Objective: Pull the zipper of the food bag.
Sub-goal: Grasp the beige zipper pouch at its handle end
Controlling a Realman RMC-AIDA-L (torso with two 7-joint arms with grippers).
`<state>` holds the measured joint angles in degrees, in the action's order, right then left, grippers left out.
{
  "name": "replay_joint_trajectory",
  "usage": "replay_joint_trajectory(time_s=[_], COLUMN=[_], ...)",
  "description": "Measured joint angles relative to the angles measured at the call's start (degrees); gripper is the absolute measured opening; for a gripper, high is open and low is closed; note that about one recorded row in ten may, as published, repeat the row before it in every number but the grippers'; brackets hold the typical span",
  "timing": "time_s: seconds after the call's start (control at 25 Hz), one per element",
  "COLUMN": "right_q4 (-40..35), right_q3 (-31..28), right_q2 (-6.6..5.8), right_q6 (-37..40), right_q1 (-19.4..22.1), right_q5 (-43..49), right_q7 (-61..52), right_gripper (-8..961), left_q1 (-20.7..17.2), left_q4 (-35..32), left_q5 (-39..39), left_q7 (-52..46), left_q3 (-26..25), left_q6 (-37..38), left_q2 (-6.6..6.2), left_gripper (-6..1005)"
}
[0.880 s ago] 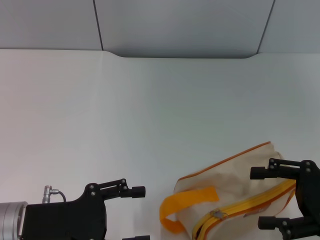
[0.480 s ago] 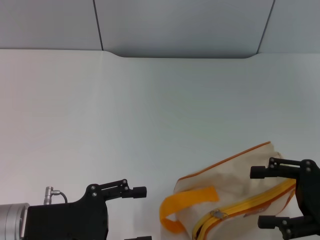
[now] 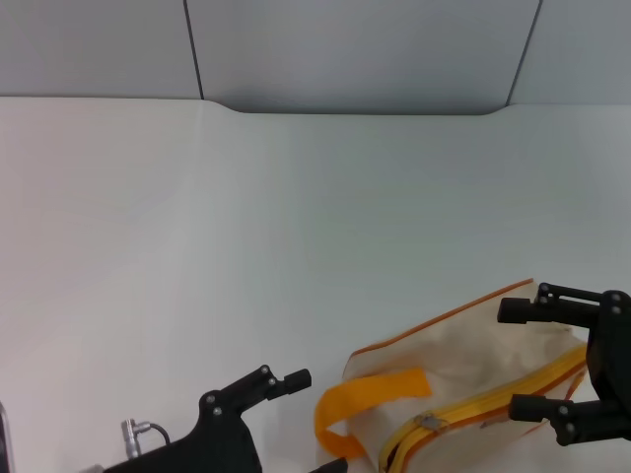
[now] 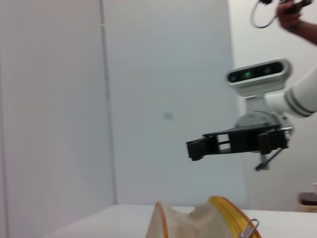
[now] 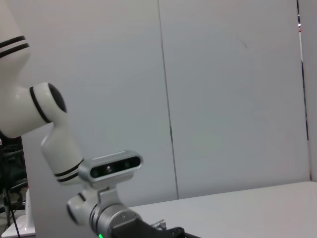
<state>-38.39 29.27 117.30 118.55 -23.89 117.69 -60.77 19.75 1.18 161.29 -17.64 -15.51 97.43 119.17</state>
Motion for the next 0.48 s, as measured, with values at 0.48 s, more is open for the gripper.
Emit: replay_joint_trajectory(time_s=[0.48], right_q4=[0.0], right_q3=[-0.1], right_q2=[0.21], right_q6=[-0.5], right_q1=[-1.0], right_q5=[0.0], right_q7=[-0.4], right_gripper=[846], left_q1=[-9.4], left_q4=[13.5], left_q5=[0.0], left_q7=[11.2], left_q3=[-1.1], left_q6=[-11.2], left_q2=[0.00], left_gripper=[738])
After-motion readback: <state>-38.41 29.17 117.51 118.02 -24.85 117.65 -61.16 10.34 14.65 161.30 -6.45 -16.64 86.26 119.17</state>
